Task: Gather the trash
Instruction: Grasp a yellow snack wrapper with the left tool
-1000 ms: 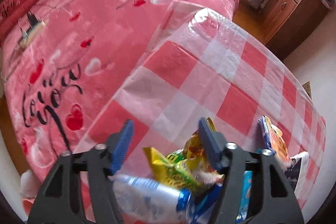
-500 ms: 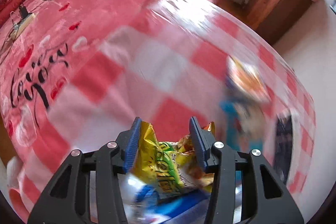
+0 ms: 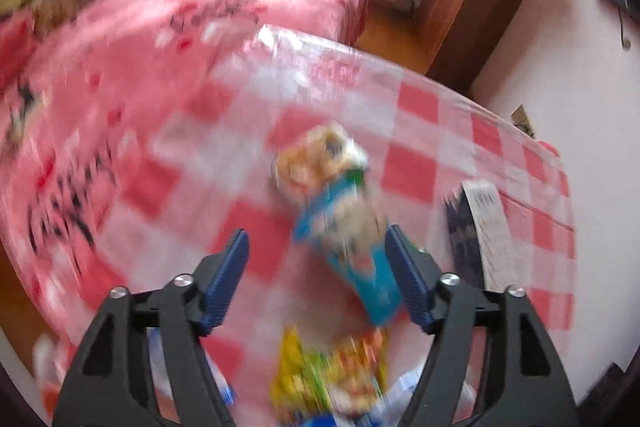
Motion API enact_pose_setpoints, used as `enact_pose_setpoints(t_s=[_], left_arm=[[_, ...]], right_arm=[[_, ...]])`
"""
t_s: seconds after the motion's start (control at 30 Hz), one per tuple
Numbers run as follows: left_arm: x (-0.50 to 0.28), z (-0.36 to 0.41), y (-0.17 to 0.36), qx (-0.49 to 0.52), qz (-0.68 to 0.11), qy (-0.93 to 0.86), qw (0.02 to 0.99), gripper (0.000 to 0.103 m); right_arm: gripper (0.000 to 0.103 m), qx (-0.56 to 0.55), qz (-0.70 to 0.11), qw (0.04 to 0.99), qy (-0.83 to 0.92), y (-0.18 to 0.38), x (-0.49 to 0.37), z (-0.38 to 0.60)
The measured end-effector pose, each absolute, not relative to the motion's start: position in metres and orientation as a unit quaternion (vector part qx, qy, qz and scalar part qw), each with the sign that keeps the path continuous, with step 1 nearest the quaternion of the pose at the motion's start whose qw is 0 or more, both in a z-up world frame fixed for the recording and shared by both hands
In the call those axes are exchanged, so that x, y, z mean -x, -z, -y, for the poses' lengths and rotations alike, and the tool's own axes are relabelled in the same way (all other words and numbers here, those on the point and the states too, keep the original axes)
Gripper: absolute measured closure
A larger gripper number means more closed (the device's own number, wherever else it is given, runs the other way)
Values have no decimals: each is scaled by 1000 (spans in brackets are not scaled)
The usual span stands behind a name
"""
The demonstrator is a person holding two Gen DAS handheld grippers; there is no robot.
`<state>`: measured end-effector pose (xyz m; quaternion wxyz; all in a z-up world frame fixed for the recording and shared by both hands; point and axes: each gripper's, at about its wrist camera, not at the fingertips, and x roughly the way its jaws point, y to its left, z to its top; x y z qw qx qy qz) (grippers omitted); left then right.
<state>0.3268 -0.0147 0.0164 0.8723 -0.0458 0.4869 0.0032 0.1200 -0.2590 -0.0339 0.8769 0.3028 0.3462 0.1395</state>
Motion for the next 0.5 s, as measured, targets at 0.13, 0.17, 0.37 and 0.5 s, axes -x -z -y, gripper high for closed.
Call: enact_pose_setpoints(t_s=[0.13, 0.17, 0.37, 0.5], left_arm=[[-372, 23, -5, -16, -500, 9, 866, 27], [-382, 25, 0, -31, -506, 14, 862, 27], [-405, 39, 25, -108, -522, 47, 844, 27], [-412, 47, 36, -135, -527, 53, 838, 27]], right_arm=[[9, -305, -347, 876, -140, 35, -121, 260], [9, -305, -348, 876, -140, 34, -120, 260], [9, -306, -357, 872, -134, 39, -126, 263], [9, -300, -363, 872, -133, 43, -129, 261]])
